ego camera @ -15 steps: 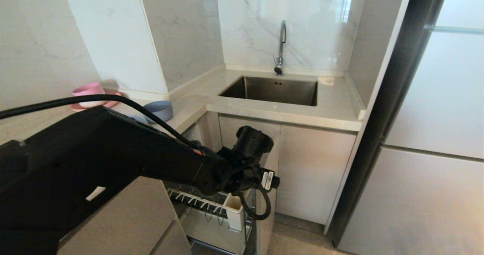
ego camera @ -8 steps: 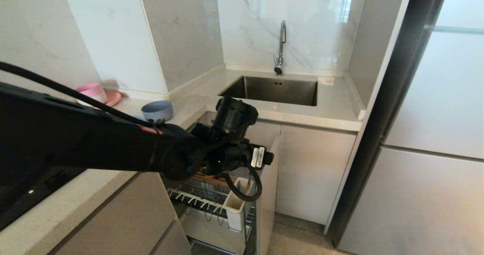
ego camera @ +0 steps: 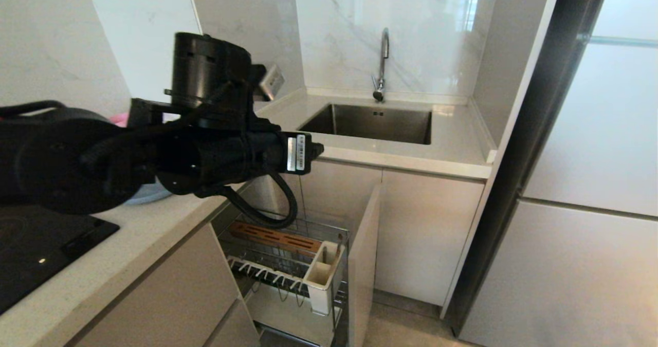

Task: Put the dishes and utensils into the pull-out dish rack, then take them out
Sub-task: Open the cupboard

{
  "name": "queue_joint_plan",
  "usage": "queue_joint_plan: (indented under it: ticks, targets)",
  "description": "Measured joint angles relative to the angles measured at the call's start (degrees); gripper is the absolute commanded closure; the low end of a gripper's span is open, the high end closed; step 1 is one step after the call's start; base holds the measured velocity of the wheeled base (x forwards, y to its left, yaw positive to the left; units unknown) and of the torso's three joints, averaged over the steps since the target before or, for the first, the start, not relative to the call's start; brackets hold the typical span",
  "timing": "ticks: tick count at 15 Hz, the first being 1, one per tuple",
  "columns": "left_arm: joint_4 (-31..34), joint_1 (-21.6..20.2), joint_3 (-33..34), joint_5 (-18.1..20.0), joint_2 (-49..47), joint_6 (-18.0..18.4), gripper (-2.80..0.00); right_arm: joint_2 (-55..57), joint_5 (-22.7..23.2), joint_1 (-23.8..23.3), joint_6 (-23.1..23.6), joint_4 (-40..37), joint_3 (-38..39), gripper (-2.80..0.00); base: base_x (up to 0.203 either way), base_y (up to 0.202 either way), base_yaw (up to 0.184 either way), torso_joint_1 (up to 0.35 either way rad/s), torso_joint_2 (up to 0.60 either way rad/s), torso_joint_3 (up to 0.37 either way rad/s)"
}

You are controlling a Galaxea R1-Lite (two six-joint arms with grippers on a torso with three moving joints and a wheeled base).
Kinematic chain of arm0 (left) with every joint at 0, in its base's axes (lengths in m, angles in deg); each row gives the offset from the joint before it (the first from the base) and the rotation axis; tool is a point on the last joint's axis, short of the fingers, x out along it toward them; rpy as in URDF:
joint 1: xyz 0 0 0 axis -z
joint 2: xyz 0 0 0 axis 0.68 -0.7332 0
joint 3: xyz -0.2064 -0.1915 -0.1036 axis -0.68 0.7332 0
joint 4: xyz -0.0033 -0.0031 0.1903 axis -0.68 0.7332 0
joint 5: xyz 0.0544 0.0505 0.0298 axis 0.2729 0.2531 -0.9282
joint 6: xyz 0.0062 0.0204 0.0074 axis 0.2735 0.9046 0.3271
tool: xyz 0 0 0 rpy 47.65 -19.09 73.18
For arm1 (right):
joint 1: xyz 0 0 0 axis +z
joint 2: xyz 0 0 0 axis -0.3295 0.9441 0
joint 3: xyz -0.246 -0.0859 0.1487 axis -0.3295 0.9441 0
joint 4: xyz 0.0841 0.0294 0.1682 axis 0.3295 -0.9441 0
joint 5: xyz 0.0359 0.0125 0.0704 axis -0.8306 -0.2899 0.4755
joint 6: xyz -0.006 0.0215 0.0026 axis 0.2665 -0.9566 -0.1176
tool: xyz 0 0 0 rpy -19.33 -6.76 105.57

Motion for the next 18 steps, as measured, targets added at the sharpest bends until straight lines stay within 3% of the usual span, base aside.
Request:
queue_joint_plan:
  ticks: [7, 10, 14, 18]
  targets:
    - [0.0, -5.4, 1.7, 0.0, 15.9, 3.7, 0.00, 0.0, 0.0, 0.0, 0.0, 0.0, 0.0, 0.00, 0.000, 0.000, 0.000, 0.000, 0.00, 0.000]
    - [-0.2, -13.7, 4.4, 1.1, 25.0, 8.4, 0.00, 0.0, 0.0, 0.0, 0.0, 0.0, 0.0, 0.00, 0.000, 0.000, 0.000, 0.000, 0.00, 0.000]
    - [-0.1, -24.5, 12.6, 7.5, 40.1, 11.9, 0.00, 0.0, 0.0, 0.0, 0.0, 0.0, 0.0, 0.00, 0.000, 0.000, 0.000, 0.000, 0.00, 0.000]
    - [-0.6, -33.2, 27.6, 14.5, 58.7, 14.7, 0.00, 0.0, 0.0, 0.0, 0.0, 0.0, 0.0, 0.00, 0.000, 0.000, 0.000, 0.000, 0.00, 0.000]
